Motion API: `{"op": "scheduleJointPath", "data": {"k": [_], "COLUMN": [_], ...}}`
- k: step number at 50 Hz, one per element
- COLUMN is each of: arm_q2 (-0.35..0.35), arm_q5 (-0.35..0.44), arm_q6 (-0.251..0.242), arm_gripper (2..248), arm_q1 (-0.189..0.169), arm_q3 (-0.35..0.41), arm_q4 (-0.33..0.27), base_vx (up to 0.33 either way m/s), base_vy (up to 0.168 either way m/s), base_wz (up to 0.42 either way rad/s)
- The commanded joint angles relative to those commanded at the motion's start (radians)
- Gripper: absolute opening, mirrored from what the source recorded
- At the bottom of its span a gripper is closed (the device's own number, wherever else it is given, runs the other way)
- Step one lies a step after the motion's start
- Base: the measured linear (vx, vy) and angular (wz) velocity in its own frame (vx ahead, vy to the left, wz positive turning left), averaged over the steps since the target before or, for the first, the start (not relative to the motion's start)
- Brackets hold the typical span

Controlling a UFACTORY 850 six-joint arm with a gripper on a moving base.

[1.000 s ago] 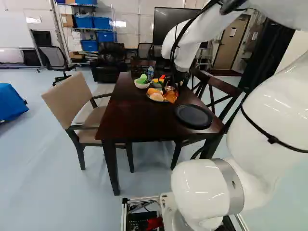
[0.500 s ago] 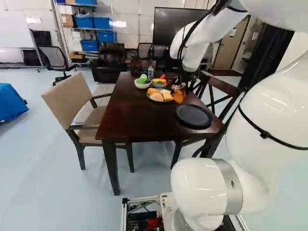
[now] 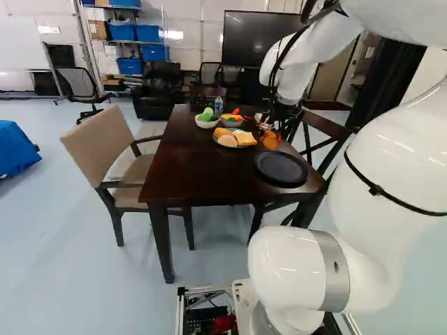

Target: Move the croissant to the empty plate

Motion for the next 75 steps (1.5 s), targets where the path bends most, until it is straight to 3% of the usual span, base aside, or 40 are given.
{"op": "scheduleJointPath", "data": {"k": [29, 42, 61, 75], "arm_q2": [-0.033, -0.01, -0.013, -0.05], "arm_q5": [0.013, 0.013, 0.013, 0.013], "arm_q6": [0.0, 0.0, 0.0, 0.0], "arm_gripper": [129, 129, 129, 129], "arm_q1": [-0.13, -0.184, -0.182, -0.155], "arm_q3": [0.03, 0.053, 0.05, 0.023], "arm_q4": [0.0, 0.0, 0.0, 0.0], "base_vx": [0.0, 0.0, 0.0, 0.0], "base_vy": [0.0, 0.0, 0.0, 0.0], "base_wz": [0.0, 0.0, 0.0, 0.0]}}
